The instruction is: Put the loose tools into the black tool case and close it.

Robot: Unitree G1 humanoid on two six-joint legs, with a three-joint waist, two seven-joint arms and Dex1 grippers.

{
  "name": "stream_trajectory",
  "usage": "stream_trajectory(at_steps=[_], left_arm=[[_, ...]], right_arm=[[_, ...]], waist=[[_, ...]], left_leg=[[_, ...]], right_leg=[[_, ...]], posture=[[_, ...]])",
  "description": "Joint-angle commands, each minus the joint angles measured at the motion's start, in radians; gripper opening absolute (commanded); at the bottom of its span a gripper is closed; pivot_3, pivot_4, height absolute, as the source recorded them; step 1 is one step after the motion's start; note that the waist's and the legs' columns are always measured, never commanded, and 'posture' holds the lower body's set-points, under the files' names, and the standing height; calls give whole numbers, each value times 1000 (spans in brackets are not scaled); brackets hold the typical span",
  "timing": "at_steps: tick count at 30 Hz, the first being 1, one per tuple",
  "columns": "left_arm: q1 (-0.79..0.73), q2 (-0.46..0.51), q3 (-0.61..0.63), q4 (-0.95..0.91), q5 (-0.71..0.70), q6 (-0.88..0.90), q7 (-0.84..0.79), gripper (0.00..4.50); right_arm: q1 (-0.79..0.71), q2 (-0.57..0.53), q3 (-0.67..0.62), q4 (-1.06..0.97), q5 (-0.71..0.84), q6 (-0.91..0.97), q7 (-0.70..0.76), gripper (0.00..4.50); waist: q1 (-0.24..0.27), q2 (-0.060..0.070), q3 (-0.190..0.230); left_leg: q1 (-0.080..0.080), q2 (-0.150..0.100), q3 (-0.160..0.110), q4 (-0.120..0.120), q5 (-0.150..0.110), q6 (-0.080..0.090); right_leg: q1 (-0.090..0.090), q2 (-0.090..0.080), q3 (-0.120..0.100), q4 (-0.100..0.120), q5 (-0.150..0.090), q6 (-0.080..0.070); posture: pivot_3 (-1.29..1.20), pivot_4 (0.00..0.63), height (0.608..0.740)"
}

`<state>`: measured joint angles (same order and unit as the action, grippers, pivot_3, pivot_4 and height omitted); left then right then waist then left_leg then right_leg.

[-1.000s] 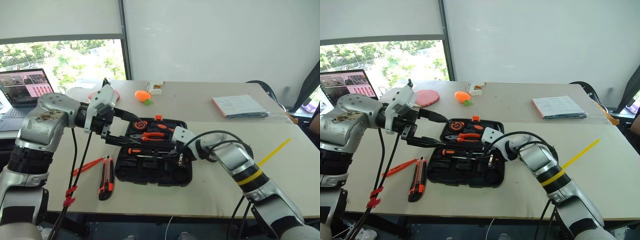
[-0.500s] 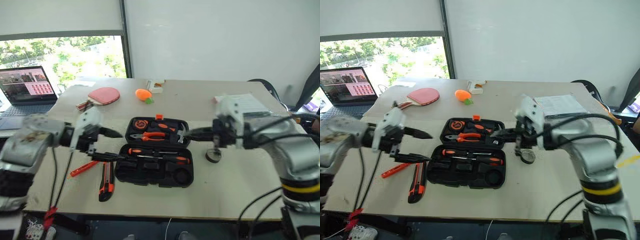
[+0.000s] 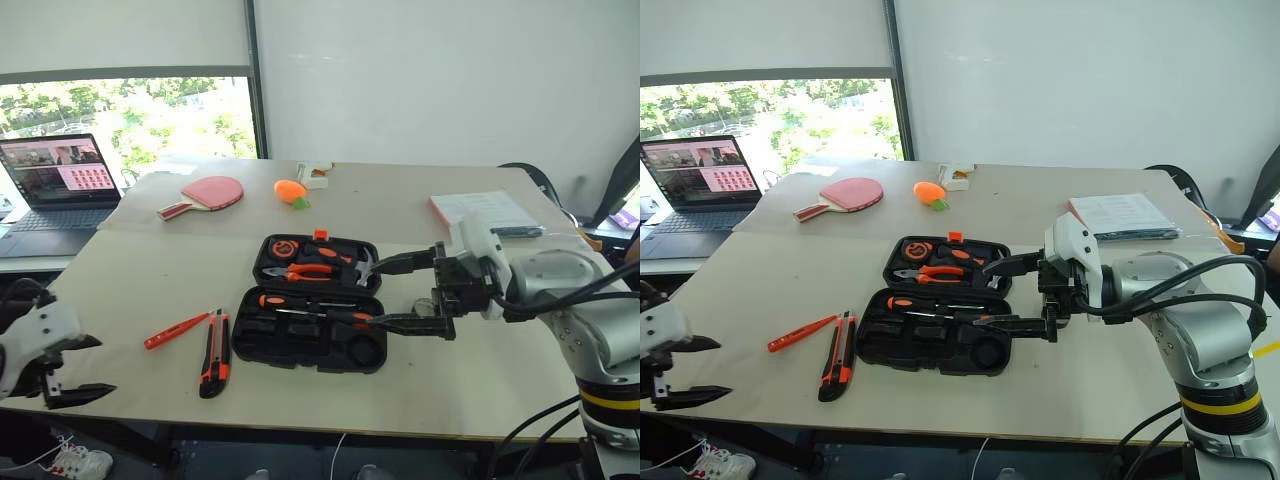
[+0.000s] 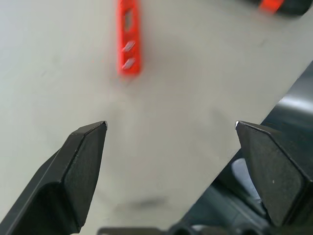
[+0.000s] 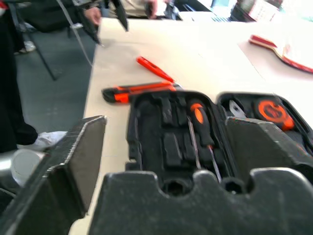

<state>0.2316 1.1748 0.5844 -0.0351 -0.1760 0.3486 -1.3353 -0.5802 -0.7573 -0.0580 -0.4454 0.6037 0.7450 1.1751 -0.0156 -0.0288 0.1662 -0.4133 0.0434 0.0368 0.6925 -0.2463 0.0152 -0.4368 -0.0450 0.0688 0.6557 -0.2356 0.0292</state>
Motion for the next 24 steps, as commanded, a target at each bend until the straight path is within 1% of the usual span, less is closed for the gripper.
stream_trajectory(at_steps=[1, 4, 5, 7, 8, 11, 14, 17, 19, 22, 24], left_arm=[[-94, 41, -41, 43, -18, -24, 11, 4500], [-253, 58, -176, 84, -27, 1, 5, 4500], [-334, 52, -242, 101, -20, 18, 3, 4500], [-439, 43, -332, 128, -5, 42, 3, 4500], [-528, 25, -416, 152, 29, 75, -1, 4500], [-704, -21, -582, 224, 103, 122, -1, 4500], [-810, -59, -696, 308, 183, 116, 10, 4500], [-873, -90, -762, 369, 226, 106, 14, 4500], [-920, -120, -803, 399, 242, 135, -1, 4500], [-952, -139, -850, 435, 279, 116, -16, 4500], [-981, -163, -868, 459, 279, 139, -38, 4500]], right_arm=[[-12, -17, -21, -49, 47, -18, -8, 4423], [-4, -22, -35, -75, 82, 3, -25, 4423], [4, -26, -41, -88, 99, 13, -32, 4423], [13, -33, -46, -105, 119, 22, -44, 4423], [19, -37, -50, -123, 133, 31, -57, 4423], [28, -43, -63, -157, 172, 53, -99, 4423], [39, -46, -73, -185, 201, 68, -148, 4423], [55, -54, -72, -210, 207, 64, -182, 4423], [65, -60, -74, -221, 223, 68, -200, 4423], [69, -67, -74, -223, 239, 67, -220, 4423], [67, -67, -71, -218, 241, 63, -232, 4423]], waist=[[6, -1, 0], [10, -1, 0], [11, -1, 0], [11, -1, 0], [9, -2, 0], [5, -2, 0], [-2, -2, 1], [-8, -3, 1], [-8, -3, 1], [-1, -3, 1], [0, -3, 1]], left_leg=[[0, 0, 0, 0, 0, 0], [-1, 0, 1, 0, 0, 0], [-1, -1, 1, 0, 0, 0], [-1, -1, 1, 0, 0, 0], [-1, -2, 1, 0, 0, 0], [-2, -2, 1, 0, 0, 0], [-2, -2, 0, 0, 0, 0], [-2, -2, 1, 0, 0, 1], [-3, -2, 0, 0, 0, 1], [-3, -2, 0, 1, 0, 1], [-4, -2, 0, 1, 0, 1]], right_leg=[[0, 0, 0, 0, 0, 0], [0, 0, 0, 0, 0, 0], [0, 0, 0, 0, 0, 0], [0, 1, 0, 0, 0, 0], [0, 1, 0, 1, 0, 0], [0, 2, 1, 1, 0, 0], [-1, 2, 1, 1, 0, 0], [-1, 3, 2, 1, 0, 0], [-2, 3, 1, 1, 0, 0], [-2, 3, 1, 1, 0, 0], [-2, 3, 1, 1, 0, 1]], posture=[[0, 150, 737], [0, 150, 737], [0, 150, 737], [0, 150, 737], [0, 150, 737], [0, 150, 737], [0, 150, 737], [0, 150, 737], [0, 150, 737], [0, 150, 737], [0, 150, 737]])
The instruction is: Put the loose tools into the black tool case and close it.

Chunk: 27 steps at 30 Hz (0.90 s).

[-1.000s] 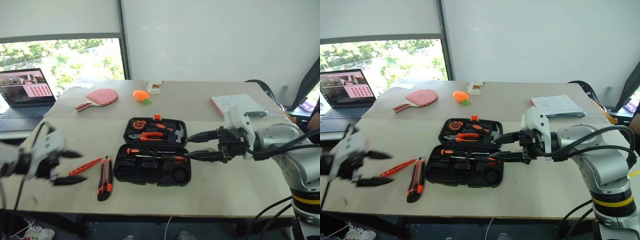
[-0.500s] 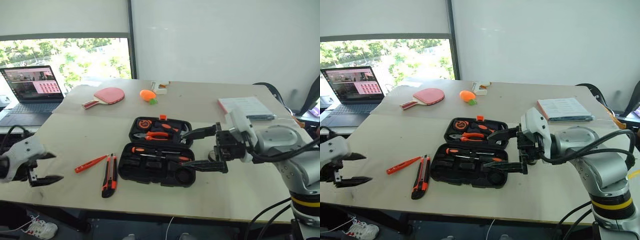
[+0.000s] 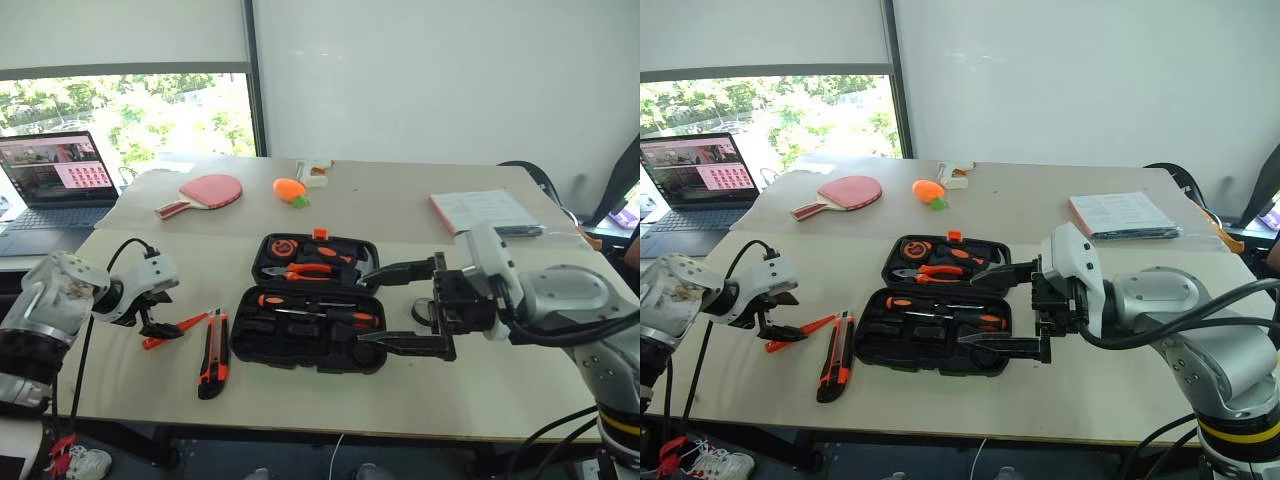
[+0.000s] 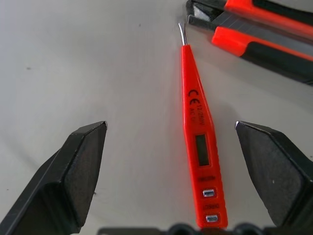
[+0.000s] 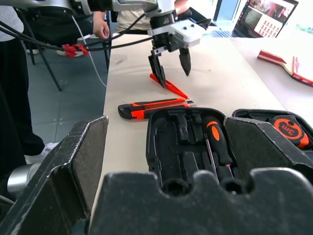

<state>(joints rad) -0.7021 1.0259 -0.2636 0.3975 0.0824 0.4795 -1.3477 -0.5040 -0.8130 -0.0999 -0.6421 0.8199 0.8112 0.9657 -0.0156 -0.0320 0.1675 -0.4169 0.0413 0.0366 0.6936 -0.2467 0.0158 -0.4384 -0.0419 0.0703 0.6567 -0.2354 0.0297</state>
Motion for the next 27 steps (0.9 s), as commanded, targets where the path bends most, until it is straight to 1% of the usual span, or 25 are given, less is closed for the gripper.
stream_trajectory(at_steps=[1, 3, 6, 9, 10, 11, 12, 13, 16, 19, 20, 23, 27], left_arm=[[-61, -25, -27, 35, 18, 27, -39, 4500], [-84, -38, -50, 60, 35, 44, -50, 4500], [-97, -40, -99, 93, 91, 20, -50, 4500], [-99, -38, -129, 104, 124, 15, -62, 3778], [-99, -39, -135, 107, 133, 12, -62, 3292], [-98, -40, -141, 111, 140, 9, -63, 3104], [-98, -41, -142, 113, 145, 6, -63, 2656], [-98, -46, -142, 118, 148, 7, -62, 2433], [-97, -54, -138, 128, 154, 9, -61, 1397], [-92, -52, -136, 141, 164, 6, -51, 482], [-91, -52, -132, 145, 164, 4, -46, 409], [-106, -52, -111, 181, 162, -21, -17, 407], [-166, -61, -83, 248, 167, -67, 43, 407]], right_arm=[[-11, -11, -26, -19, 25, -5, -30, 4423], [-14, -7, -19, -18, 27, -8, -45, 4423], [-12, -4, -13, -23, 32, -10, -61, 4423], [-3, -10, -16, -27, 39, -13, -66, 4500], [0, -13, -18, -27, 40, -13, -66, 4500], [2, -16, -19, -24, 39, -15, -65, 4500], [3, -19, -20, -21, 38, -16, -64, 4500], [3, -22, -20, -17, 36, -17, -64, 4500], [1, -27, -19, -11, 33, -19, -64, 4500], [1, -35, -17, -12, 34, -20, -62, 4500], [2, -37, -18, -13, 34, -21, -62, 4500], [11, -46, -22, -15, 30, -24, -58, 4500], [30, -57, -25, -24, 27, -28, -58, 4500]], waist=[[1, 0, 0], [1, 0, 0], [1, 0, 0], [-2, 0, 0], [-3, 0, 0], [-4, 0, 0], [-4, 0, 0], [-4, 0, 0], [-4, 0, 0], [-5, 0, 0], [-5, 1, 0], [-6, 1, -1], [-5, 1, -1]], left_leg=[[0, 0, 0, 0, 0, 0], [0, 0, 0, 0, 0, 0], [0, 0, 0, 0, 0, 0], [0, 0, 0, 0, 0, 0], [0, 0, -1, 0, 0, 0], [1, 0, 0, 0, 0, 0], [1, 0, -1, 0, 0, 0], [1, 0, -1, 0, 0, 0], [2, 0, 0, 0, 0, 0], [3, 0, 0, 0, 0, 0], [3, 0, 0, 1, 0, 0], [4, 0, 0, 1, 0, 0], [5, 0, -1, 1, 0, 0]], right_leg=[[0, 0, 0, 0, 0, 0], [0, 0, 0, 0, 0, 0], [0, 0, 0, 0, 0, 0], [0, 0, 0, 1, 0, 0], [0, 0, 0, 1, 0, 0], [0, 0, 0, 1, 0, 0], [0, 0, 0, 1, 0, 0], [1, 0, 0, 1, 0, 0], [1, 0, 0, 2, 0, 0], [1, 0, 1, 3, 0, 0], [1, 0, 1, 4, 0, 0], [1, 0, 1, 5, 0, 0], [2, 0, 1, 6, 0, -1]], posture=[[0, 150, 737], [0, 150, 737], [0, 150, 737], [0, 150, 737], [0, 150, 737], [0, 150, 737], [0, 150, 737], [0, 150, 737], [0, 150, 737], [0, 150, 737], [0, 150, 737], [0, 150, 737], [0, 150, 737]])
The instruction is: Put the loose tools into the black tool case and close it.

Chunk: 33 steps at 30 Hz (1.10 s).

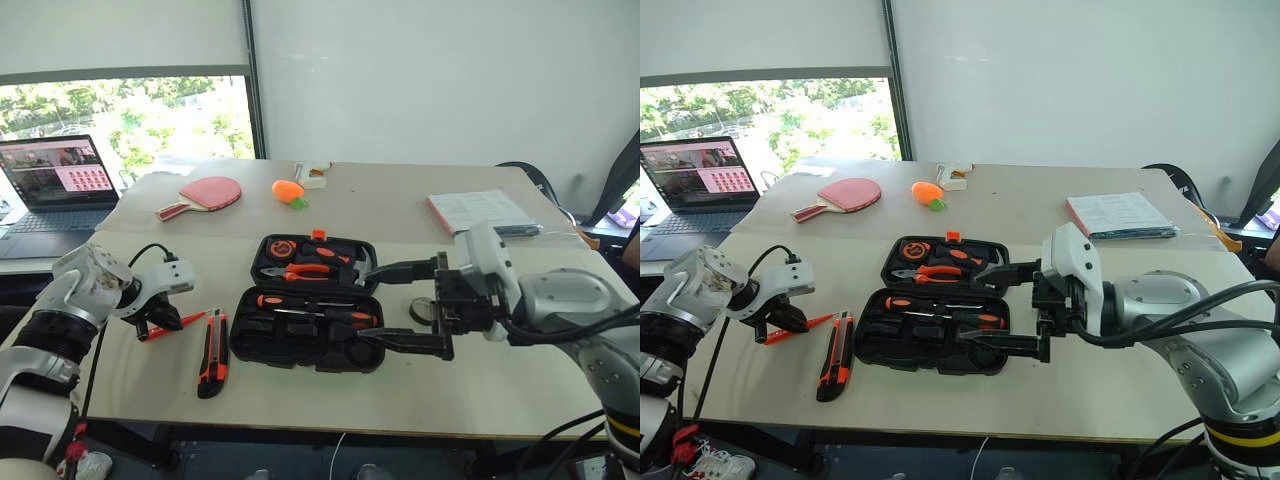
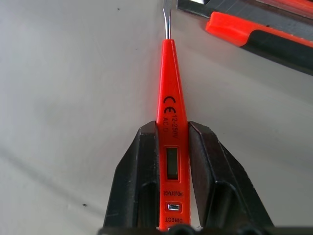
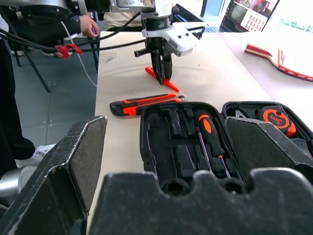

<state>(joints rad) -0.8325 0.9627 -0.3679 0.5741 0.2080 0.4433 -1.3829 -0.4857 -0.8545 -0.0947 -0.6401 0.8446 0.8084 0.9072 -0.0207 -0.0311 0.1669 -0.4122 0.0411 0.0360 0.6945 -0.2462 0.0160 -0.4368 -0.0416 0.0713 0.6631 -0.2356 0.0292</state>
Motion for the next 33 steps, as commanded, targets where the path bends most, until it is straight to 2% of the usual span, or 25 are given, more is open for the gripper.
stream_trajectory(at_steps=[1, 6, 12, 14, 18, 24, 33], left_arm=[[-53, -1, 28, 82, 40, -40, 92, 407], [-124, -21, 54, 77, 19, -76, 112, 407], [-150, -53, 70, -191, -76, -67, -33, 407], [-184, -91, 35, -257, -83, -101, -78, 407], [-247, -178, -9, -277, -69, -120, -96, 407], [-247, -290, -116, -305, -20, -105, -119, 407], [-132, -258, -186, -462, 29, -46, -146, 407]], right_arm=[[17, -17, -32, -26, 5, -25, -1, 4500], [37, -29, -31, -22, -1, -29, 6, 4500], [78, -75, -52, -26, 41, -4, 39, 4500], [108, -92, -48, -39, 16, -23, 51, 4500], [130, -96, -37, -44, -16, -44, 42, 4500], [164, -92, -55, -76, -19, -39, 0, 4500], [212, -88, -78, -111, -11, -36, -60, 4500]], waist=[[1, 0, 0], [5, -1, 1], [16, -3, 1], [16, -3, 2], [18, -3, 2], [6, -3, 2], [5, -3, 2]], left_leg=[[0, 0, 0, 0, 0, 0], [-3, 0, -1, 1, 0, 0], [-10, -2, -4, 1, 0, 0], [-10, -4, -4, 1, 0, 0], [-11, -5, -5, 2, 0, 0], [-10, -5, -5, 3, 0, 0], [-10, -5, -6, 3, 0, 1]], right_leg=[[0, 0, 0, 0, 0, 0], [-1, 0, 0, -1, 0, 0], [-3, -3, -3, -6, 0, 2], [-3, -4, -3, -7, 0, 3], [-2, -4, -2, -7, 1, 4], [-2, -3, -2, -6, 1, 4], [-2, -3, -1, -6, 1, 4]], posture=[[0, 150, 737], [0, 150, 737], [0, 150, 737], [0, 150, 737], [0, 150, 737], [0, 150, 737], [0, 150, 737]])
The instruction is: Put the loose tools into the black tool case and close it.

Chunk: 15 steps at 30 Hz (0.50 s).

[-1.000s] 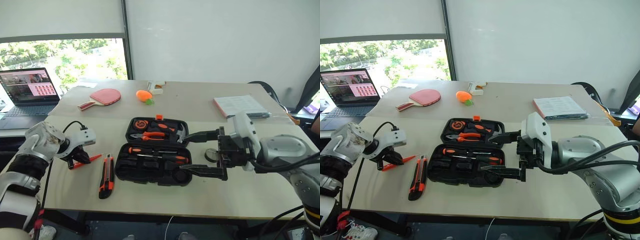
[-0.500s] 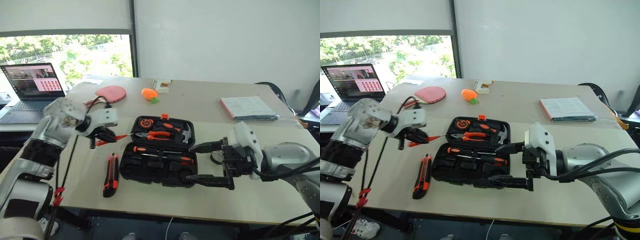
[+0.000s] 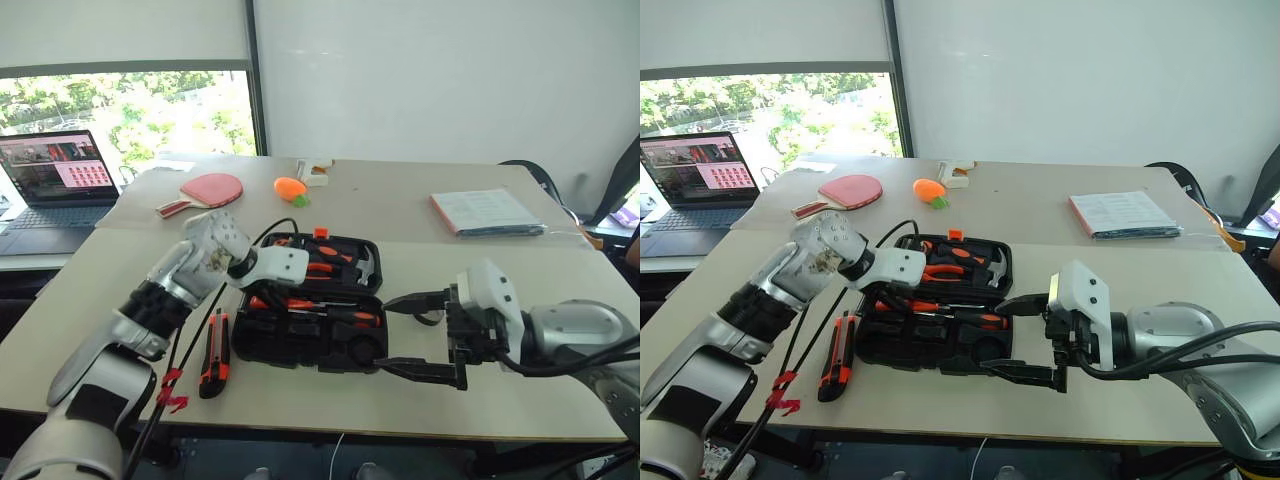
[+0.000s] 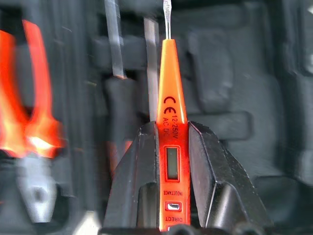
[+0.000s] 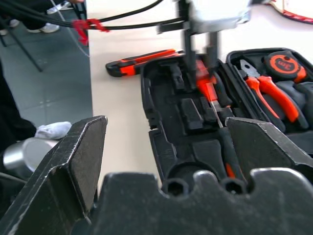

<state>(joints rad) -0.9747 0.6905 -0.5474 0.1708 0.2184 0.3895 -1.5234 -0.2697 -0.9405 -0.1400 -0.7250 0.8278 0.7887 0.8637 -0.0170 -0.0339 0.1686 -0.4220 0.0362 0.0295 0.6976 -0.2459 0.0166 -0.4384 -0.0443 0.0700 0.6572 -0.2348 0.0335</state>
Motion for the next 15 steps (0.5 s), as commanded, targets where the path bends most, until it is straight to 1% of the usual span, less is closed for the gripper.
stream_trajectory(at_steps=[1, 5, 9, 15], left_arm=[[17, 15, -10, -67, 22, 9, -5, 407], [39, 9, -16, -77, 27, 21, -2, 407], [30, -6, -19, -31, 51, 0, 30, 407], [24, -22, -18, -9, 51, 39, 24, 407]], right_arm=[[-3, -2, -33, -26, 6, -16, -20, 4500], [-13, -1, -31, -21, 7, -17, -31, 4500], [-7, -3, -33, -24, 9, -17, -38, 4500], [-1, -3, -33, -31, 12, -17, -48, 4500]], waist=[[2, 0, 0], [3, 0, 0], [3, 0, 0], [2, 0, 0]], left_leg=[[0, 0, 0, 0, 0, 0], [0, 0, 0, 1, 0, 0], [1, 0, 0, 1, 0, 0], [3, 0, 0, 1, 0, 0]], right_leg=[[0, 0, 0, 0, 0, 0], [1, 0, 0, 0, 0, 0], [1, 0, 0, 0, 0, 0], [3, 0, 0, 0, 0, 0]], posture=[[0, 150, 737], [0, 150, 737], [0, 150, 737], [0, 150, 737]])
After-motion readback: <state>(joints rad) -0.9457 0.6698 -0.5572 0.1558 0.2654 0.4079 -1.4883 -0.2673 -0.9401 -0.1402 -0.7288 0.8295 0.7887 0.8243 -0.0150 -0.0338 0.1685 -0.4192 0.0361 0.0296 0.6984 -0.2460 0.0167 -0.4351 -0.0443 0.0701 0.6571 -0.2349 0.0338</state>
